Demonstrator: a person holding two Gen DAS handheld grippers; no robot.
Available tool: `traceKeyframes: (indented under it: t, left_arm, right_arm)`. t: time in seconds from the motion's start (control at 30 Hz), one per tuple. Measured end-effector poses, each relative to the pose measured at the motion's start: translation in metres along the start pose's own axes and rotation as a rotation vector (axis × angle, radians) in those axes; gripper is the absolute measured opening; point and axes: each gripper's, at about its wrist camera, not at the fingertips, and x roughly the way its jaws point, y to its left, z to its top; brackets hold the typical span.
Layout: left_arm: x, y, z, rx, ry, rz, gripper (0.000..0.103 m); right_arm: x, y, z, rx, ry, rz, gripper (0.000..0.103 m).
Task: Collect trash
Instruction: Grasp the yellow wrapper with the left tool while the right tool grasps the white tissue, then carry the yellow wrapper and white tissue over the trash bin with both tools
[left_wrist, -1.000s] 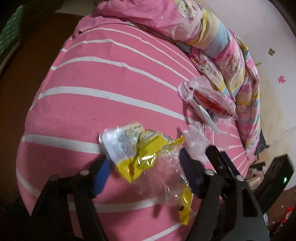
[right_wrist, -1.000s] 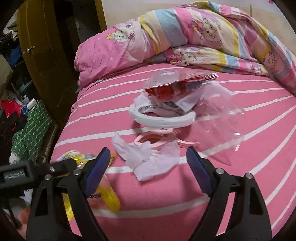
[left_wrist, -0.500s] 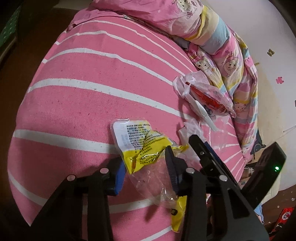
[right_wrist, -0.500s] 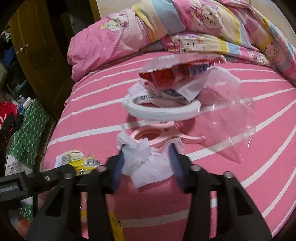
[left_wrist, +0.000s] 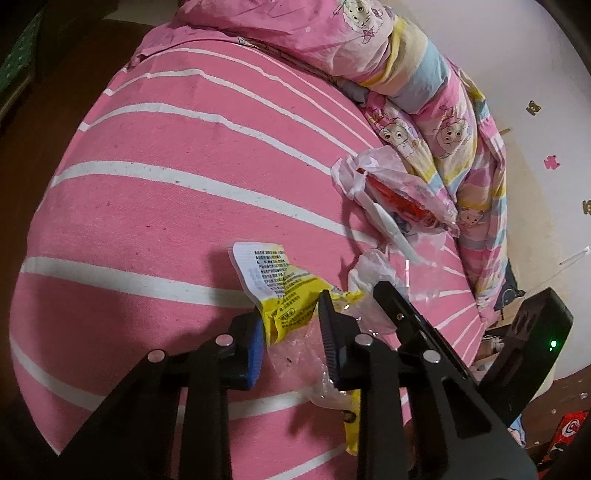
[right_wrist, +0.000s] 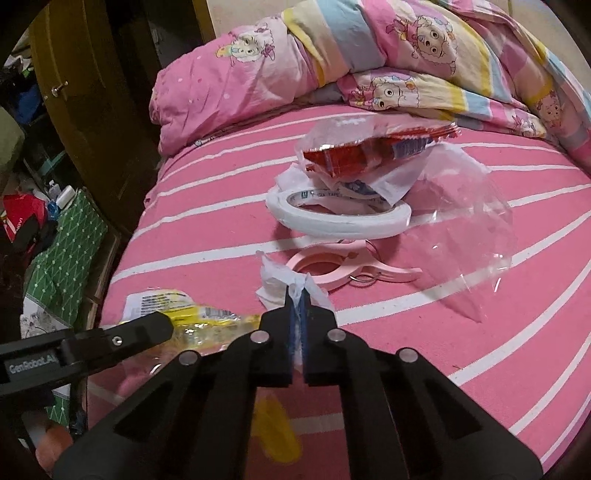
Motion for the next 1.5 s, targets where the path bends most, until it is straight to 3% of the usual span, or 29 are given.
traceKeyframes:
  t: [0.17,0.23,0.67,0.87,1.13,1.5]
  left_arm:
    - [-0.007,-0.008,-0.004,0.011,-0.025,-0.042,0.022]
    - [-0.013,-0.014,-0.006,0.036,-0.043,-0.042,0.015]
    - [-0.062,-0.024,-0.034,0.077,-0.151,-0.133,0.015]
    - [-0.09,-0.033,-0.059,0.077,-0.17,-0.214,0.015]
    - [-0.129,-0.067,-0.108,0.095,-0.136,-0.368,0.015]
    - [-0.16,-0.157,-0.181,0.22,-0.048,-0.53,0.015]
  right_arm:
    - [-0.02,-0.003,-0.003,0.013,-0.032,0.031,0.003]
    - [-0.033,-0.003,-0.005,0.01,-0.058,0.05,0.003]
    - [-0.109,-0.005,-0.025,0.012,-0.164,0.146,0.003]
    - [-0.156,-0.016,-0.046,0.068,-0.208,0.208,0.003]
    - [-0.26,-0.033,-0.088,0.173,-0.338,0.251,0.003]
    - [-0.385,-0.09,-0.145,0.283,-0.48,0.192,0.003]
